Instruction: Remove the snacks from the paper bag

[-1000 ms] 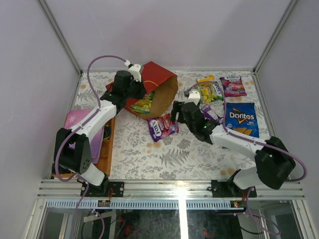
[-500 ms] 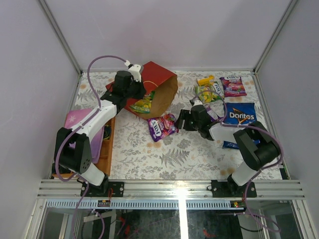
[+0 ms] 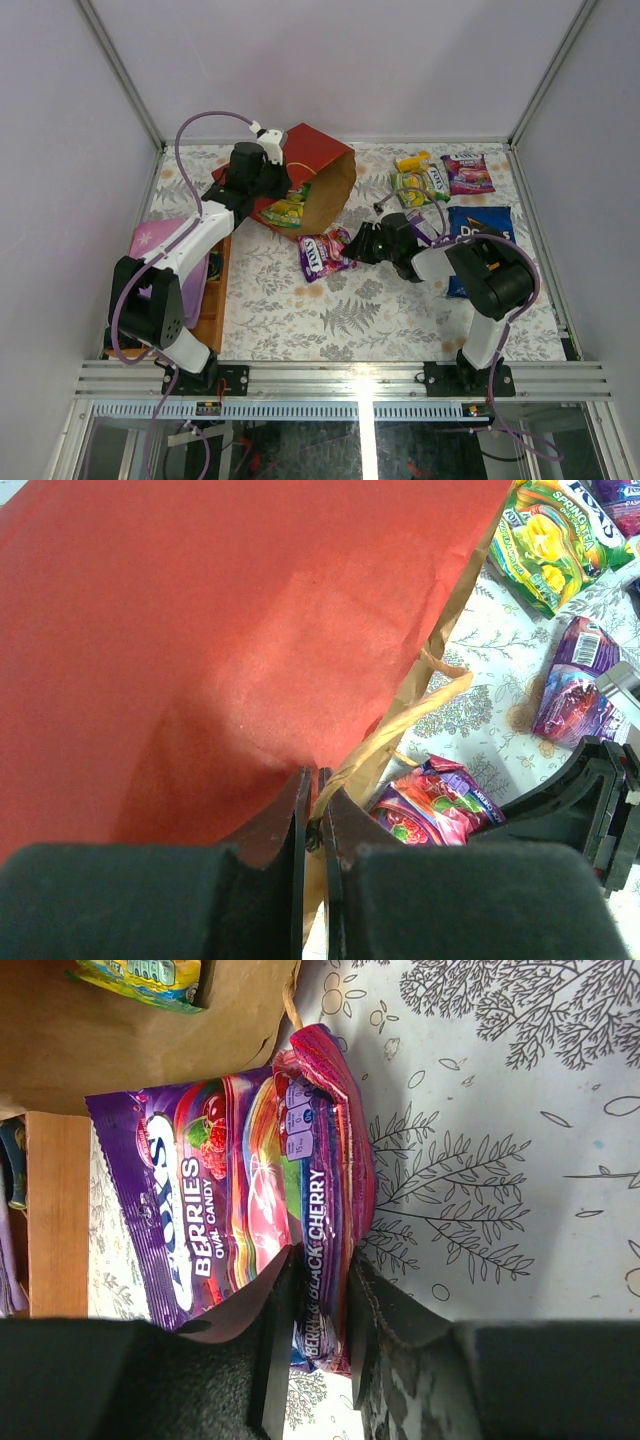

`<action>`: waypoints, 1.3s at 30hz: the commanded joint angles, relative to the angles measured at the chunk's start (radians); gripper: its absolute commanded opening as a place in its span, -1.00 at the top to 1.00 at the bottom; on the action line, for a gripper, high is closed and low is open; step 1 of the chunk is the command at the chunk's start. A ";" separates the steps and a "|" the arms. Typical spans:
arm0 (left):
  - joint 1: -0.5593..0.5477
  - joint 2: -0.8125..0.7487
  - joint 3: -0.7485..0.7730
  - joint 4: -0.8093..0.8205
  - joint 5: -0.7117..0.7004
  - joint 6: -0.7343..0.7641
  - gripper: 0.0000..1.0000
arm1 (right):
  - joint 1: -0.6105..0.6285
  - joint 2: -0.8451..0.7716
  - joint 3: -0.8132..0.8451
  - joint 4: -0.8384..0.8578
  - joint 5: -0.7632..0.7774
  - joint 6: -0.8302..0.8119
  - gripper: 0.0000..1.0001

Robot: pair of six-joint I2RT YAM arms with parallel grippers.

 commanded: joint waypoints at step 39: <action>0.011 0.013 0.022 -0.010 -0.037 0.017 0.91 | -0.299 -0.407 0.167 -0.367 0.169 -0.189 0.97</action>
